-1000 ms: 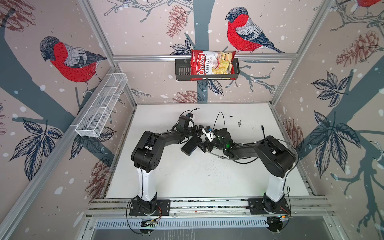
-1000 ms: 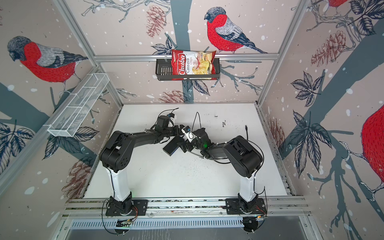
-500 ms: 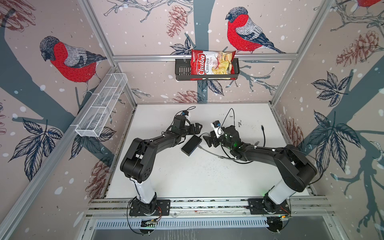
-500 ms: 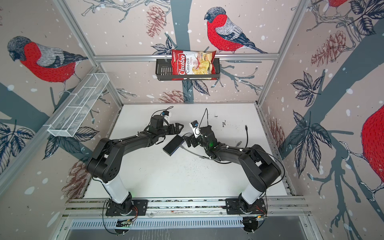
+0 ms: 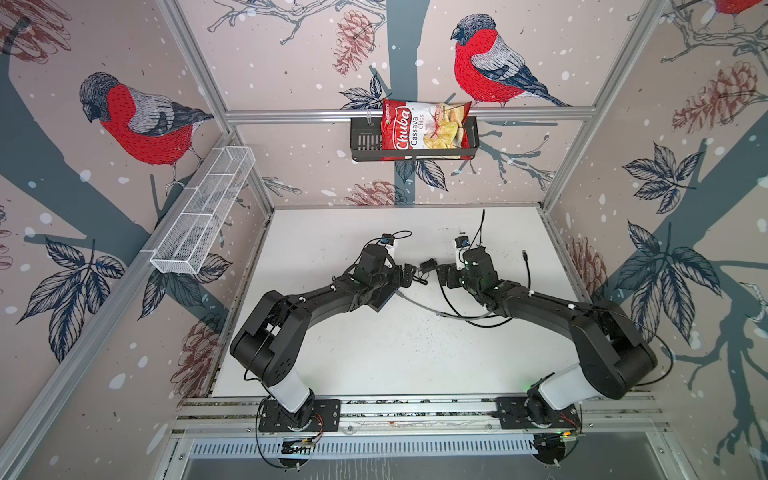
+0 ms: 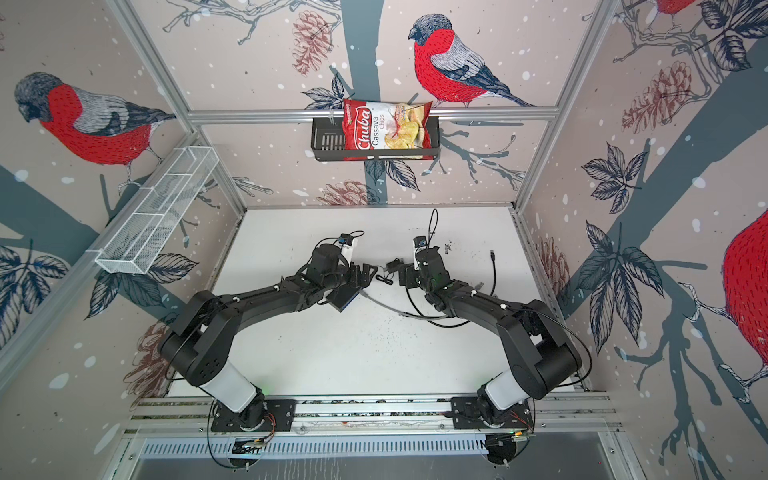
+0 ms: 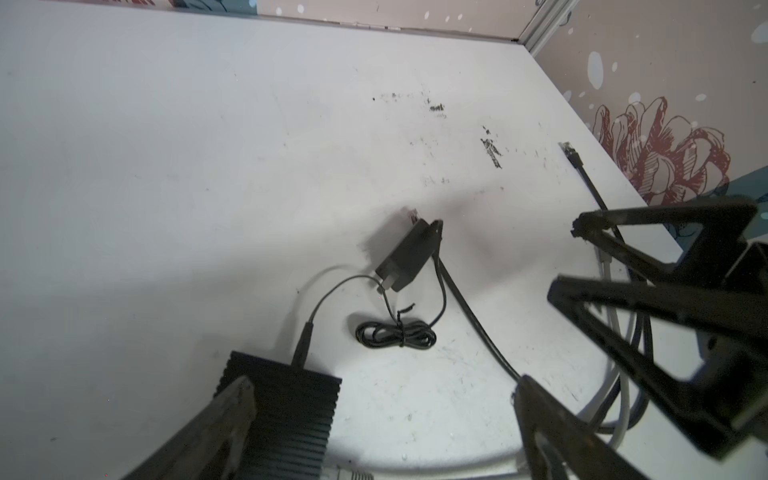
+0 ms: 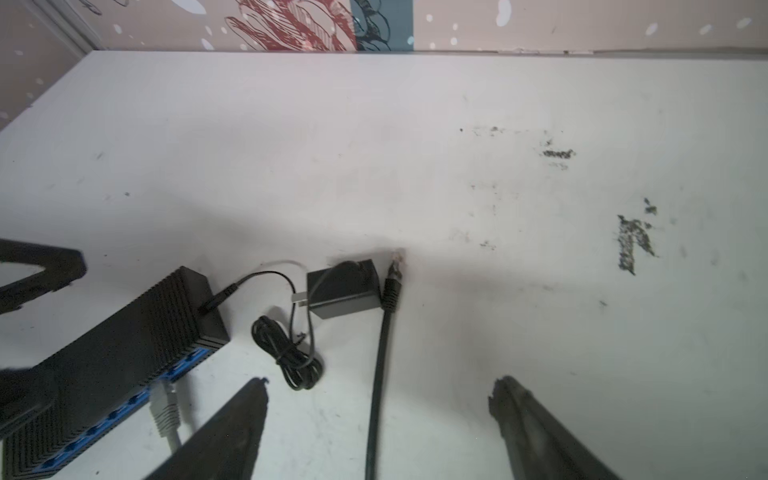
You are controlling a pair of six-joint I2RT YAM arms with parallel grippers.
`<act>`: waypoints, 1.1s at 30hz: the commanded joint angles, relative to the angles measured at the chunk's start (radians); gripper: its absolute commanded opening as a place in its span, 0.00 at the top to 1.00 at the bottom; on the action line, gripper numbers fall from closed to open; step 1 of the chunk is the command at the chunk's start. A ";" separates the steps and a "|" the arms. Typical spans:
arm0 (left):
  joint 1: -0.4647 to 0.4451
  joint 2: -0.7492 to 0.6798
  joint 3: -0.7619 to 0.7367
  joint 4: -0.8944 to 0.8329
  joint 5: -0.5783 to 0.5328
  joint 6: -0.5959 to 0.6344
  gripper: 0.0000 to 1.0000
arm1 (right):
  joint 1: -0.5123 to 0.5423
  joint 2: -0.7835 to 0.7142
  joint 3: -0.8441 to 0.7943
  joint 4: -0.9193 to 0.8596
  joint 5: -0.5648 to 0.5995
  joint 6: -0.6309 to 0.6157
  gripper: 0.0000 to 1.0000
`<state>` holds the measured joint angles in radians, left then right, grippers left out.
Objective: Insert the plug into the switch port
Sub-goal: 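Lower the switch to the table with the left gripper while right gripper withdraws, then move the right gripper down to the loose black ethernet plug on the table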
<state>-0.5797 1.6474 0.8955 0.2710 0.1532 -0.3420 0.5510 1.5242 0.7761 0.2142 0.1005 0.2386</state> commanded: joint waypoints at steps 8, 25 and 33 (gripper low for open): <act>0.000 0.045 0.018 0.013 -0.015 -0.017 0.03 | -0.022 0.163 0.109 -0.099 -0.088 -0.019 0.33; 0.001 0.027 -0.001 -0.020 -0.009 0.003 0.04 | 0.086 -0.096 -0.014 -0.257 -0.195 0.000 0.39; 0.000 0.011 -0.022 -0.061 -0.064 -0.031 0.04 | 0.218 -0.073 -0.020 -0.233 -0.382 0.012 0.39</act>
<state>-0.5797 1.6733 0.8814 0.2234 0.1146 -0.3508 0.7460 1.4330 0.7563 -0.0334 -0.1898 0.2344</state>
